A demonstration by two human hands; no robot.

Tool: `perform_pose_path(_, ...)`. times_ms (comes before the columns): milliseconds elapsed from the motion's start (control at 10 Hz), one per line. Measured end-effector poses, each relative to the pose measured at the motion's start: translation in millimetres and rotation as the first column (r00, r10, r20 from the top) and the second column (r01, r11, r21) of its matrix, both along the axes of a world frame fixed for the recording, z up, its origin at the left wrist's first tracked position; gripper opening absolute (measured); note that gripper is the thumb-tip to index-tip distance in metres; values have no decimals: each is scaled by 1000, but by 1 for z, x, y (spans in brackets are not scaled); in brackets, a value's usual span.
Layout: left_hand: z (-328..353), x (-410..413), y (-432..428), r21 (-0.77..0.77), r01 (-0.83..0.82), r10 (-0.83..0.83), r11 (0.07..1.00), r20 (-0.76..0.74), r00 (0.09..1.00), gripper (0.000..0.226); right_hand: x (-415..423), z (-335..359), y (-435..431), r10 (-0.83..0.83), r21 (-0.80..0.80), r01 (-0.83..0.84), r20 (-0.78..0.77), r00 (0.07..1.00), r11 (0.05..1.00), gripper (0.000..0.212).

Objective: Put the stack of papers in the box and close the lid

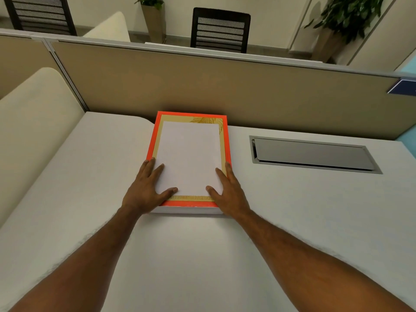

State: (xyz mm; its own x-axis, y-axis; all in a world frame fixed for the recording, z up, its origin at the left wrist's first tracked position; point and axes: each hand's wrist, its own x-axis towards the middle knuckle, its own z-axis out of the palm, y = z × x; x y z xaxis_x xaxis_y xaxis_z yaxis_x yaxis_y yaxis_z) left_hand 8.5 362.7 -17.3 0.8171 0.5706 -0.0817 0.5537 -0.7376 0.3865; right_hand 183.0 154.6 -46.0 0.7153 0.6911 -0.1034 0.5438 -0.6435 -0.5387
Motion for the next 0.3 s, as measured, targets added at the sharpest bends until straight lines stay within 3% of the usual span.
perform_pose_path(200, 14, 5, 1, 119, 53, -29, 992, -196, 980, 103, 5, 12, -3, 48, -114, -47, 8, 999, 992, 81)
perform_pose_path(300, 25, 9, -1, 195, 83, -35, 977, -237, 971, 103, 15, 28, -17, 62, -194, -41, 103, 993, 980, 85)
